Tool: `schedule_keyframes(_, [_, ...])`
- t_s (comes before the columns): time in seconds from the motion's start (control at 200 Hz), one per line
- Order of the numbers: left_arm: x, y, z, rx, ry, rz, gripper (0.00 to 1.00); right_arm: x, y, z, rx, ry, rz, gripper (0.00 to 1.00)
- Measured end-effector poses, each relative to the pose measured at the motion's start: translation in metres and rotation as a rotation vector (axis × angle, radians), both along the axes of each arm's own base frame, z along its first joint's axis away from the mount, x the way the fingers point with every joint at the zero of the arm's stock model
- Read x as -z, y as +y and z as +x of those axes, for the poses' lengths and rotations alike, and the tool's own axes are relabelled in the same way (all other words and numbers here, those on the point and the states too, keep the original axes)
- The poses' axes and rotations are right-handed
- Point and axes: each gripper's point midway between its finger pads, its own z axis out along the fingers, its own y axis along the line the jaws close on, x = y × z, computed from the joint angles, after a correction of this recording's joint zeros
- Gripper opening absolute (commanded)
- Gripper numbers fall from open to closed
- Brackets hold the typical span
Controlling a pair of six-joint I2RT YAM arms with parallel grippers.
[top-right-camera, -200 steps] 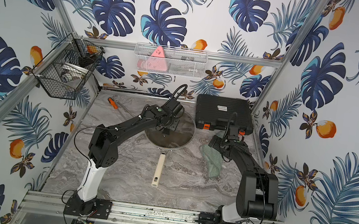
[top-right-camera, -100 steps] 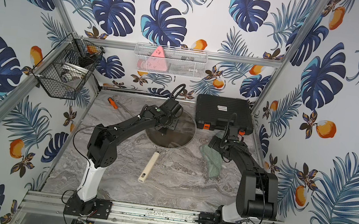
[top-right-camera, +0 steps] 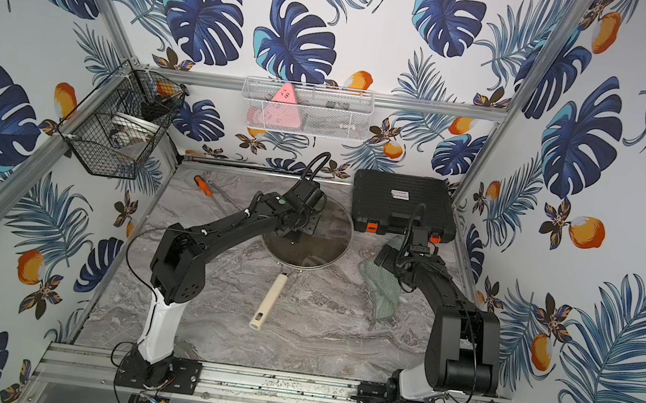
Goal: Wipe the pot lid with a cloth
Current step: Pick up the pot lid from the cooking pot.
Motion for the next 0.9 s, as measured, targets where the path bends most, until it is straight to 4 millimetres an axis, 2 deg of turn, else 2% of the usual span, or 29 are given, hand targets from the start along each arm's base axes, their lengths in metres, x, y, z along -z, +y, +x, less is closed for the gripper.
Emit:
schedule_keyframes(0.345, [-0.012,0.009,-0.019,0.045,-0.009,0.004,0.00,0.001,0.001,-0.001,-0.002,0.002,0.007,1.00])
schedule_keyframes(0.51, [-0.027,0.013,-0.030,0.084,-0.025,0.004,0.00,0.002,0.001,-0.001,-0.002,0.003,0.008,1.00])
schedule_keyframes(0.901, [-0.064,0.015,-0.037,0.134,-0.084,-0.007,0.00,0.002,0.001,0.000,-0.001,0.006,0.007,1.00])
